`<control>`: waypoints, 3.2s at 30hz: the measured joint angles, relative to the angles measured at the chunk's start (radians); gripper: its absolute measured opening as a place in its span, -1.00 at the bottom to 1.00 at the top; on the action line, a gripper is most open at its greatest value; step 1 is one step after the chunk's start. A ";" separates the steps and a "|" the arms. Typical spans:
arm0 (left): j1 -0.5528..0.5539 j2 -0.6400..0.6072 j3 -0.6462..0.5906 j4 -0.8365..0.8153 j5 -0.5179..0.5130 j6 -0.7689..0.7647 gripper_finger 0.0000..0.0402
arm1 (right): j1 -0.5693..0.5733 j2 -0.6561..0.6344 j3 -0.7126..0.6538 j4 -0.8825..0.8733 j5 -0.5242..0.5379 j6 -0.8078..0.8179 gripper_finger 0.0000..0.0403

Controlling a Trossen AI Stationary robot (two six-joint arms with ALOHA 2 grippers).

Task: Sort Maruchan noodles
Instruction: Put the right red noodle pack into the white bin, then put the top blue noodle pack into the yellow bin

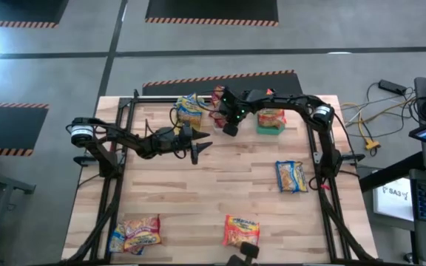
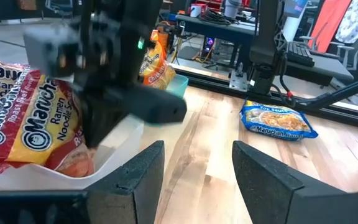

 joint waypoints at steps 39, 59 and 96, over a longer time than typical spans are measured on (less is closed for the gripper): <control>-0.250 0.000 0.000 -0.051 0.050 -0.148 -0.14 | 0.571 -0.250 -0.085 -0.533 -0.124 0.465 -0.95; -0.307 -0.071 0.083 -0.604 0.211 -0.388 -0.14 | 0.900 -0.568 -0.561 -0.205 0.024 1.189 -0.96; -0.515 -0.135 0.171 -0.811 -0.038 -0.299 -0.14 | 0.905 -0.640 -0.691 -0.088 -0.165 1.523 -0.46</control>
